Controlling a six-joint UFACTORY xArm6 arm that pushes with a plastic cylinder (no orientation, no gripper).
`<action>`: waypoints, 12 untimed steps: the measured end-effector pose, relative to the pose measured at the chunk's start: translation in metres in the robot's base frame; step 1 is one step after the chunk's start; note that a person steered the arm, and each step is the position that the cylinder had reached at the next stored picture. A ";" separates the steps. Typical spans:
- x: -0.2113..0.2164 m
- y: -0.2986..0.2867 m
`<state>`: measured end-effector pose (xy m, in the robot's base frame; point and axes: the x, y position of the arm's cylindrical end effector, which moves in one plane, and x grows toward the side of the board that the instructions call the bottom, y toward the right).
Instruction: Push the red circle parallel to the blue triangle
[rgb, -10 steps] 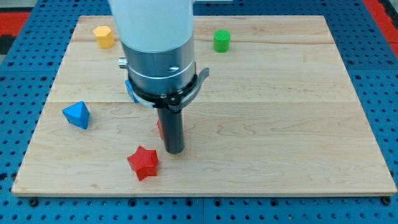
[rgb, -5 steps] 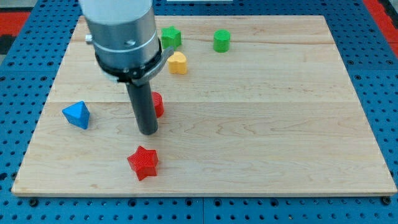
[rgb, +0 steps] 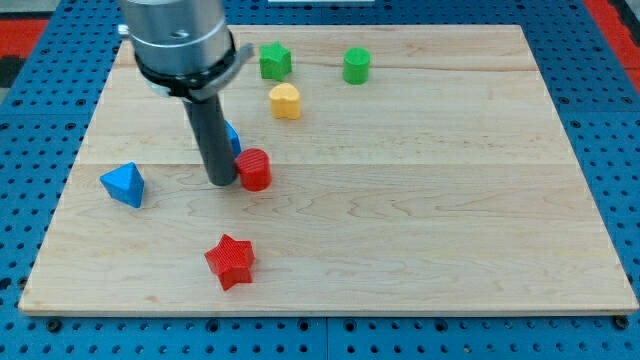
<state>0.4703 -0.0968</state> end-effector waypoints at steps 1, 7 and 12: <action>0.011 0.052; -0.034 0.091; 0.030 0.105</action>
